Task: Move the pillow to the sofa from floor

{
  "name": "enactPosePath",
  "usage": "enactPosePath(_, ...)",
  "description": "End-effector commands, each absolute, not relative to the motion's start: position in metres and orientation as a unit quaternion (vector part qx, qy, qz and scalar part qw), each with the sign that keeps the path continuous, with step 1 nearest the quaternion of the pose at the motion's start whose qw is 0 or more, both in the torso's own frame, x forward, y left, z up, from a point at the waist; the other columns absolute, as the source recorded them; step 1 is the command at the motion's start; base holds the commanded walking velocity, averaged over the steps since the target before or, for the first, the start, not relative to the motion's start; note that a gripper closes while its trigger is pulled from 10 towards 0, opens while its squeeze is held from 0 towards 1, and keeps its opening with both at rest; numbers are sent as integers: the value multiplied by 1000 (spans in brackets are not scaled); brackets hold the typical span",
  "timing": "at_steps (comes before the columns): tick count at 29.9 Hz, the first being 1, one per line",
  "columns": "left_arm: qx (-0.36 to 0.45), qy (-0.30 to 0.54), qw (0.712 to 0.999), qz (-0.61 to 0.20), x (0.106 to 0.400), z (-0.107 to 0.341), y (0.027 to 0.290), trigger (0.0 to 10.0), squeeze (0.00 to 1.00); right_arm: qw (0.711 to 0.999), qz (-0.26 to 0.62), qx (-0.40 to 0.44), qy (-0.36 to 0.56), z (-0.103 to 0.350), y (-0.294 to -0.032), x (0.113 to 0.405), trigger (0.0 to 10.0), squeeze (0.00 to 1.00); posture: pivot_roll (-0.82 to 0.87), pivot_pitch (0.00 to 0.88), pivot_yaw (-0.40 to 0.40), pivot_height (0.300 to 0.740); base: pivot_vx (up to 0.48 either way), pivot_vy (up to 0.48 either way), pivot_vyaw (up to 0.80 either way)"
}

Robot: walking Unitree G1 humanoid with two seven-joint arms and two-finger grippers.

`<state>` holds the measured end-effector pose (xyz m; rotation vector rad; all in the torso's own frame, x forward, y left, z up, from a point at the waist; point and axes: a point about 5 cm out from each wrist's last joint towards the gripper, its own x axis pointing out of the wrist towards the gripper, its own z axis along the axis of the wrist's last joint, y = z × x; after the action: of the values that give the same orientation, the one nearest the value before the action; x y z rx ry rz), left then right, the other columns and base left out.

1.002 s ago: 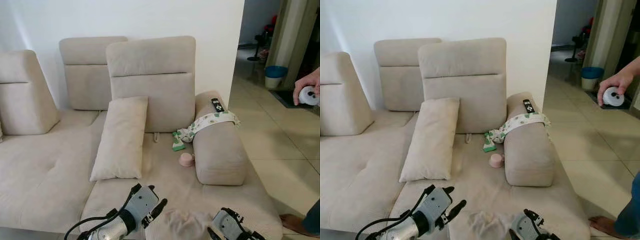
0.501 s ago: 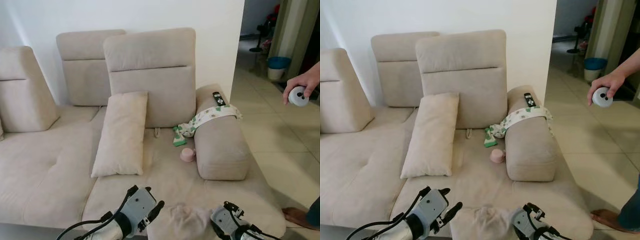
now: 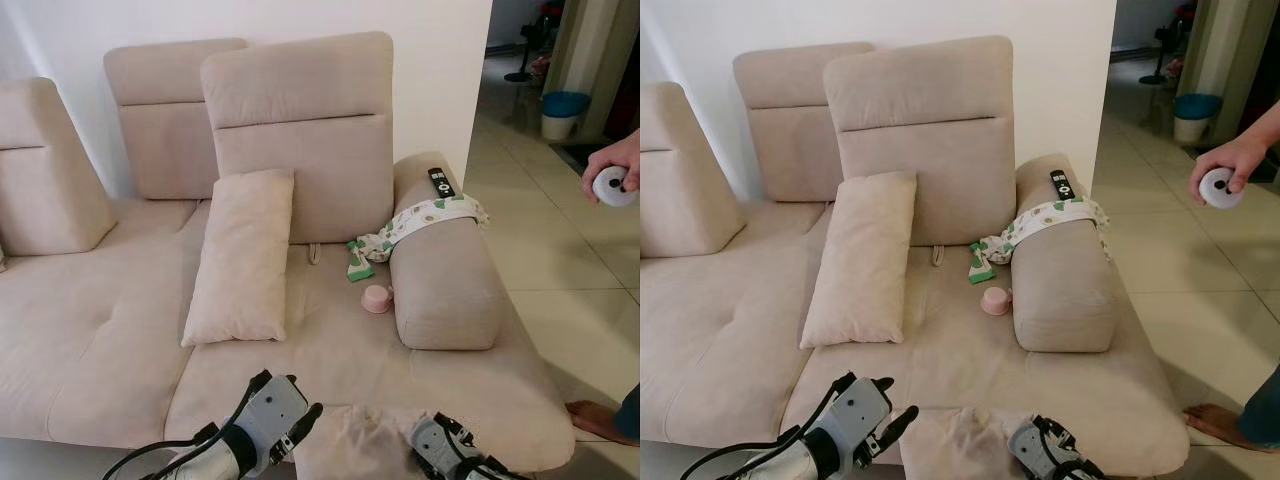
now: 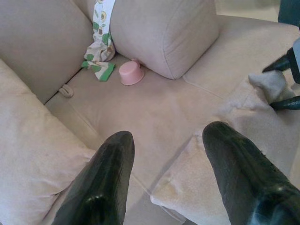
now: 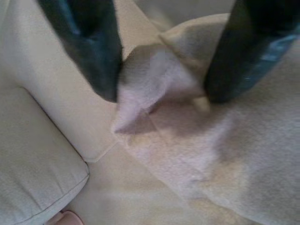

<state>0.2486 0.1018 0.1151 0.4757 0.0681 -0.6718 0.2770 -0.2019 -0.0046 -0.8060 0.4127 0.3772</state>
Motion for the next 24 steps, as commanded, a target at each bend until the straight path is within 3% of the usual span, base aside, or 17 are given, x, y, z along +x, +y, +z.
enactPosePath(1, 253, 39, 914, -314, 250, 115, 107, 10000, 0, 886, 185, -375, 201, -8, -198, 274, 0, 0, 106, 87, 165, 630, 0, 0, 0)
enactPosePath(11, 254, 20, 914, -316, 276, 120, 97, 10000, 0, 905, 157, -335, 209, -14, -216, 258, 0, 0, 34, 31, 153, 630, 0, 0, 0)
enactPosePath(15, 271, 34, 898, -344, 282, 114, 94, 10000, 0, 907, 168, -342, 181, -13, -216, 250, 0, 0, 4, 12, 151, 630, 0, 0, 0)
enactPosePath(19, 313, 53, 869, -380, 285, 103, 95, 10000, 0, 901, 201, -361, 131, -5, -207, 247, 0, 0, -37, 0, 148, 630, 0, 0, 0)
enactPosePath(24, 388, 121, 791, -456, 285, 77, 107, 10000, 0, 878, 257, -401, 48, 20, -186, 242, 0, 0, -87, 0, 142, 630, 0, 0, 0)
